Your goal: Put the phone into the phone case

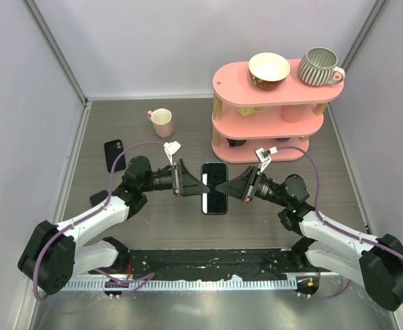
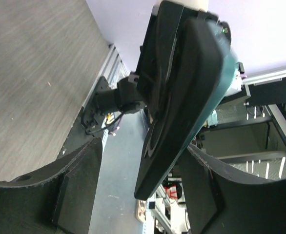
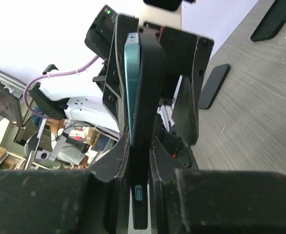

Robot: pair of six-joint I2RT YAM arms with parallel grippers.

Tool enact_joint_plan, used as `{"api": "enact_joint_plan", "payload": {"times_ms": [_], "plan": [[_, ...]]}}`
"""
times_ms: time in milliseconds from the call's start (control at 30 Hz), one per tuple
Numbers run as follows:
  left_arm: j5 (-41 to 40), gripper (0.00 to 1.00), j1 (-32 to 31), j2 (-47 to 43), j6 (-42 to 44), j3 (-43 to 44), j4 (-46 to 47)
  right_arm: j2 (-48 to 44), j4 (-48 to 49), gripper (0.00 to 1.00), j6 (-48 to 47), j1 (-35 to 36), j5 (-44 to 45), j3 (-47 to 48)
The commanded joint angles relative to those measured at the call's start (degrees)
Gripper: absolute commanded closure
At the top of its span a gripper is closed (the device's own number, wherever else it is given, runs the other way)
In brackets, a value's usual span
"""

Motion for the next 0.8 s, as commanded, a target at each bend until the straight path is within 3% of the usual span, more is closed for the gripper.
{"api": "enact_joint_plan", "payload": {"times_ms": [0,200,267,333,767], "plan": [[0.65,0.34,-3.29,-1.60,0.92,-1.30,4.28,-3.03,4.25,0.99,-2.66,0.20,4.30,3.31],[-0.41,0.43,-5.41,-1.60,1.89,-1.04,4.46,-3.38,4.07,0.99,-2.84,0.20,5.45,3.48],[-0.32,0.56,-5.50,-1.51,2.41,-1.04,4.46,-3.82,3.81,0.99,-2.93,0.20,5.45,3.48],[-0.14,0.62,-5.59,-1.60,2.68,-0.95,4.46,-4.26,3.20,0.99,-3.19,0.20,5.80,3.31],[0.12,0.58,-5.59,-2.74,5.75,1.25,-0.98,-5.41,-0.06,0.99,-4.25,0.20,4.75,4.01]]}}
